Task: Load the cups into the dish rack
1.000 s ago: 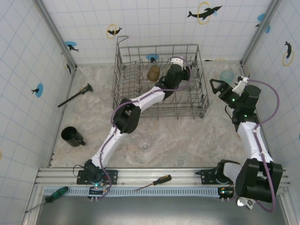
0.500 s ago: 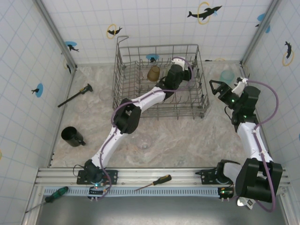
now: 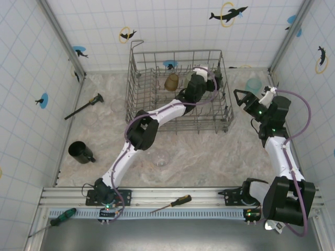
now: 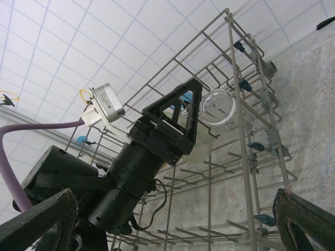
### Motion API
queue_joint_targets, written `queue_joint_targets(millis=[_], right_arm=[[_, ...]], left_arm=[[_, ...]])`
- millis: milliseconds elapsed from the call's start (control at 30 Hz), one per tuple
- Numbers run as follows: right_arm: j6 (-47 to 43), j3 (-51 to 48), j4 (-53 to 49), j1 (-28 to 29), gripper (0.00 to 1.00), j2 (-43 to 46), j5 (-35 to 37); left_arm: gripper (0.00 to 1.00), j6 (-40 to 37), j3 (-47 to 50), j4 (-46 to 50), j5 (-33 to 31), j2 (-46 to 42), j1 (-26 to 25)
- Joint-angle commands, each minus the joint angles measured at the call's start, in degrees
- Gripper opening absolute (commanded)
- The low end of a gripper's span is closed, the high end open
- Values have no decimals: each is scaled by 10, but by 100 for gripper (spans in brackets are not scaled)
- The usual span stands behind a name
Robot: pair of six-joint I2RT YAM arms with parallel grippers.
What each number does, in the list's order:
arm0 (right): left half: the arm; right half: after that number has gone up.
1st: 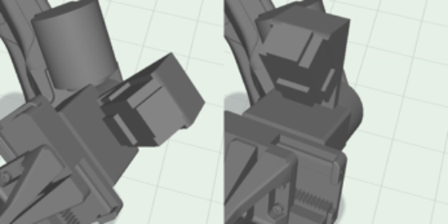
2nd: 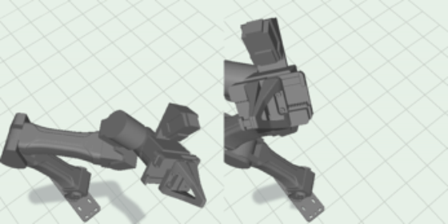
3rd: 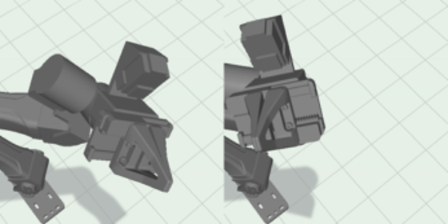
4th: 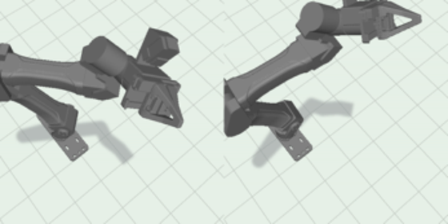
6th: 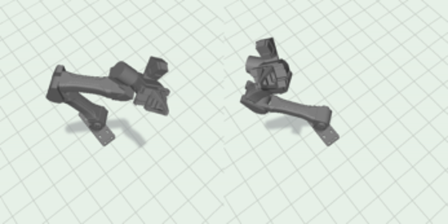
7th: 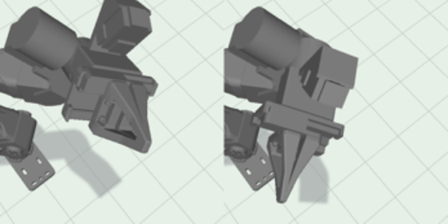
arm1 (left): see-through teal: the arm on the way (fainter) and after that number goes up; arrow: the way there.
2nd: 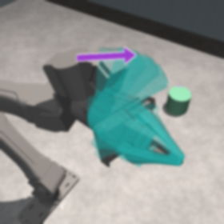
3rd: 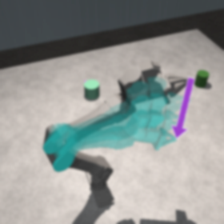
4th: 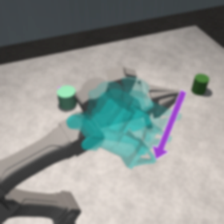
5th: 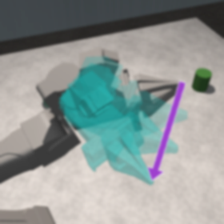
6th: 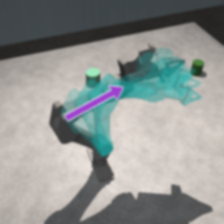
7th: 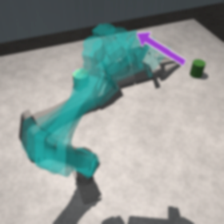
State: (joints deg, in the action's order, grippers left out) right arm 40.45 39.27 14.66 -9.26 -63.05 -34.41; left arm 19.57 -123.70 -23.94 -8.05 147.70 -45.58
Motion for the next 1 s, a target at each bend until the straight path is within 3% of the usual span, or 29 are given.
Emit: queue_joint_targets(millis=[0,600,967], right_arm=[[-10,3,-3,-5,100,7,-4],[-24,33,-75,-13,100,-13,20],[-56,76,-146,-12,100,-52,69]], left_arm=[[97,24,31,-38,2,-43,-3],[98,59,141,-54,35,-213,-5],[98,3,426,-70,-47,-429,-5]])
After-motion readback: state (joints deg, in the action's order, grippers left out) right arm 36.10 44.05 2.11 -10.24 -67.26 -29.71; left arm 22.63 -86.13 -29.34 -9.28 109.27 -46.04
